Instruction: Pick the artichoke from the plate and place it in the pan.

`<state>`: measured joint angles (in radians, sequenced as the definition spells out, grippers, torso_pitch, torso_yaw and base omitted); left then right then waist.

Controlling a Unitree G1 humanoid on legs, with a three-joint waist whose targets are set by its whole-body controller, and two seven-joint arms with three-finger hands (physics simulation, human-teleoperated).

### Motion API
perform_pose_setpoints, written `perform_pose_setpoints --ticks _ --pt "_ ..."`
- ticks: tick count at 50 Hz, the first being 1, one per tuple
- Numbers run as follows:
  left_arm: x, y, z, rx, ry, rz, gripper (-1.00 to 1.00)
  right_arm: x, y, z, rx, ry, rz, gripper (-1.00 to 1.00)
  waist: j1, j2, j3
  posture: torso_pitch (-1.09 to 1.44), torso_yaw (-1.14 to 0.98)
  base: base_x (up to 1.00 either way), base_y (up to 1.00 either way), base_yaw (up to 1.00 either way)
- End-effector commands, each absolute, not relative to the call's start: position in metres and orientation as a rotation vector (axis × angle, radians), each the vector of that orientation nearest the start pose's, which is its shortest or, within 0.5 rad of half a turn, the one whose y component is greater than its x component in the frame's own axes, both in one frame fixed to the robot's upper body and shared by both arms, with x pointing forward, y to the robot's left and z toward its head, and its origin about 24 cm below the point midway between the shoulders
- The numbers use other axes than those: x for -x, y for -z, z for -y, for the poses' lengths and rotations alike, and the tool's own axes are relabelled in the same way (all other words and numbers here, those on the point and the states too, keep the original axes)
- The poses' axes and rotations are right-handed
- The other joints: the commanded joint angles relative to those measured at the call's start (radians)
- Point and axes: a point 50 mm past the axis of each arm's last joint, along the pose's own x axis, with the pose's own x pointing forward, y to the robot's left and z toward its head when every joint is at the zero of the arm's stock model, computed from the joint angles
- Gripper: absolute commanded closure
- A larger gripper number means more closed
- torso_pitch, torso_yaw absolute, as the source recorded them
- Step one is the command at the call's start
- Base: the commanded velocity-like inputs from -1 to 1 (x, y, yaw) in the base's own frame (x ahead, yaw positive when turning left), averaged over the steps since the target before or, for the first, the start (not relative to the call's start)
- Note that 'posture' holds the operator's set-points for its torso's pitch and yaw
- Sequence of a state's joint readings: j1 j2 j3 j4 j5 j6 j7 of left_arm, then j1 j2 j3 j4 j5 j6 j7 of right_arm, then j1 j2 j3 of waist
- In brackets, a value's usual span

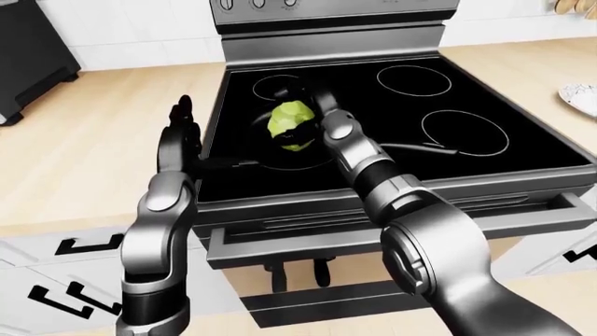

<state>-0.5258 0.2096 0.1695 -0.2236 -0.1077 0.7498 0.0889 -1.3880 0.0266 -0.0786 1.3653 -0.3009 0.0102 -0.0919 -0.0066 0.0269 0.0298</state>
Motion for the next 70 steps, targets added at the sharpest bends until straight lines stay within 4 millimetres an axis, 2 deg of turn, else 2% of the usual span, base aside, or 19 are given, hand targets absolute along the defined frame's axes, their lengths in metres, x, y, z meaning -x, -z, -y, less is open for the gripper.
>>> perform_pose_setpoints --ticks 1,8,9,10,25,29,35,43,46,49,55,63,68,69,70 --pt "-0.317 -0.199 -0.188 -0.060 -0.127 0.107 -1.00 -0.422 -0.235 0.033 0.420 -0.181 0.175 -0.15 0.000 0.005 -0.033 0.00 0.00 0.00 0.00 0.00" --pt "-0.316 -0.198 -0.188 -0.061 -0.126 0.107 -1.00 -0.421 -0.232 0.033 0.416 -0.180 0.172 -0.27 0.000 0.005 -0.034 0.00 0.00 0.00 0.00 0.00" --pt "-0.316 -0.198 -0.188 -0.061 -0.125 0.107 -1.00 -0.421 -0.233 0.033 0.415 -0.180 0.172 -0.74 0.001 0.005 -0.034 0.00 0.00 0.00 0.00 0.00" --pt "-0.316 -0.198 -0.188 -0.062 -0.125 0.107 -1.00 -0.421 -0.233 0.033 0.416 -0.179 0.174 -1.00 0.001 0.005 -0.034 0.00 0.00 0.00 0.00 0.00" --pt "-0.317 -0.199 -0.187 -0.065 -0.125 0.108 -1.00 -0.422 -0.235 0.034 0.400 -0.176 0.177 -1.00 0.001 0.005 -0.036 0.00 0.00 0.00 0.00 0.00" --pt "-0.320 -0.209 -0.186 -0.069 -0.125 0.122 -1.00 -0.422 -0.249 0.033 0.399 -0.174 0.195 -1.00 0.001 0.004 -0.036 0.00 0.00 0.00 0.00 0.00" --pt "-0.332 -0.247 -0.189 -0.086 -0.150 0.182 -1.00 -0.421 -0.287 0.038 0.358 -0.142 0.227 -1.00 0.002 0.003 -0.030 0.00 0.00 0.00 0.00 0.00" --pt "-0.346 -0.277 -0.189 -0.112 -0.179 0.227 -1.00 -0.417 -0.324 0.061 0.310 -0.098 0.222 -1.00 0.005 -0.002 -0.022 0.00 0.00 0.00 0.00 0.00" --pt "-0.351 -0.289 -0.187 -0.116 -0.189 0.252 -1.00 -0.410 -0.336 0.073 0.318 -0.080 0.236 -1.00 0.007 -0.006 -0.021 0.00 0.00 0.00 0.00 0.00" --pt "-0.354 -0.298 -0.186 -0.111 -0.196 0.274 -1.00 -0.394 -0.348 0.086 0.326 -0.057 0.251 -1.00 0.009 -0.011 -0.017 0.00 0.00 0.00 0.00 0.00" --pt "-0.351 -0.316 -0.187 -0.112 -0.204 0.317 -1.00 -0.363 -0.353 0.112 0.336 -0.008 0.272 -1.00 0.011 -0.018 -0.009 0.00 0.00 0.00 0.00 0.00" --pt "-0.343 -0.322 -0.188 -0.111 -0.209 0.355 -1.00 -0.325 -0.357 0.140 0.356 0.041 0.296 -1.00 0.011 -0.021 -0.005 0.00 0.00 0.00 0.00 0.00" --pt "-0.338 -0.322 -0.186 -0.104 -0.204 0.376 -1.00 -0.312 -0.363 0.150 0.380 0.074 0.302 -1.00 0.009 -0.021 -0.004 0.00 0.00 0.00 0.00 0.00" --pt "-0.330 -0.326 -0.188 -0.067 -0.196 0.476 -1.00 -0.305 -0.364 0.157 0.413 0.104 0.361 -1.00 0.009 -0.021 -0.003 0.00 0.00 0.00 0.00 0.00" --pt "-0.327 -0.325 -0.188 -0.052 -0.192 0.502 -1.00 -0.304 -0.361 0.158 0.419 0.107 0.376 -1.00 0.008 -0.022 -0.001 0.00 0.00 0.00 0.00 0.00"
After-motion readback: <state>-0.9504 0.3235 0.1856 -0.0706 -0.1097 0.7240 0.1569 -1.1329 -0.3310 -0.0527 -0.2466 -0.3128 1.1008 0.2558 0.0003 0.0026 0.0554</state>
